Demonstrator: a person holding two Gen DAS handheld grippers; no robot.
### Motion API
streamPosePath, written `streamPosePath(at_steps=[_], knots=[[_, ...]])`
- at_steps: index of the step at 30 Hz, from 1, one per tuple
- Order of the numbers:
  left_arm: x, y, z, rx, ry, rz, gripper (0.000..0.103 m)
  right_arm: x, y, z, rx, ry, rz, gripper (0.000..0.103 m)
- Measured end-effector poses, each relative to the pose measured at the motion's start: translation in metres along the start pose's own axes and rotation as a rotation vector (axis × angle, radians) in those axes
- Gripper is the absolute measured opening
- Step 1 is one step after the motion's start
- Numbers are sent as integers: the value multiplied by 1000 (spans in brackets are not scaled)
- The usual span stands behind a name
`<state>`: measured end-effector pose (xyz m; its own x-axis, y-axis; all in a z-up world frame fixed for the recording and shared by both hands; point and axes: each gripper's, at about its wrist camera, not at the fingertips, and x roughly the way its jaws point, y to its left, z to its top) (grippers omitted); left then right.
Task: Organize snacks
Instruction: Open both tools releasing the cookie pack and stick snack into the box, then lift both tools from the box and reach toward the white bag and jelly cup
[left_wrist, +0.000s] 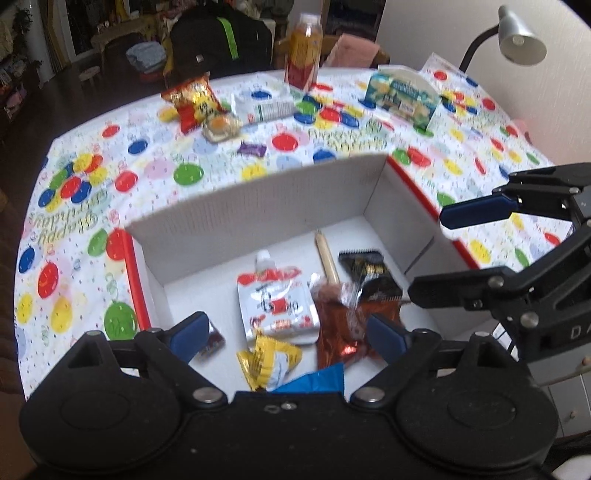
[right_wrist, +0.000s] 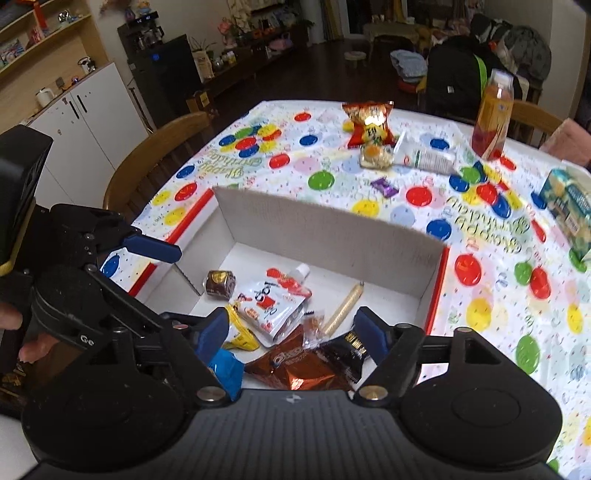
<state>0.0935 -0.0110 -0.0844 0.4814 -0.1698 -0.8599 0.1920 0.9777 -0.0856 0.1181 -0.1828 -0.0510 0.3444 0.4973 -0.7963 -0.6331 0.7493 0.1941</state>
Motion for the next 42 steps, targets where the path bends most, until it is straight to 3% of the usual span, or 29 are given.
streamPosePath(at_steps=[6, 9, 19, 22, 30, 42], knots=[[-11, -2, 17, 4, -66, 0, 99, -12, -9, 14, -9, -43, -19, 92], [-14, -2, 28, 2, -100, 15, 102, -15, -21, 22, 17, -80, -5, 103], [-7, 13, 77, -49, -165, 77, 102, -19, -72, 60, 95, -188, -9, 103], [-1, 20, 96, -71, -174, 98, 102, -16, -91, 78, 96, -168, -15, 103], [26, 37, 147, -120, -187, 154, 102, -1, -131, 122, -21, -165, -136, 103], [81, 57, 220, -201, -160, 221, 102, 50, -185, 189, -100, -137, -112, 103]])
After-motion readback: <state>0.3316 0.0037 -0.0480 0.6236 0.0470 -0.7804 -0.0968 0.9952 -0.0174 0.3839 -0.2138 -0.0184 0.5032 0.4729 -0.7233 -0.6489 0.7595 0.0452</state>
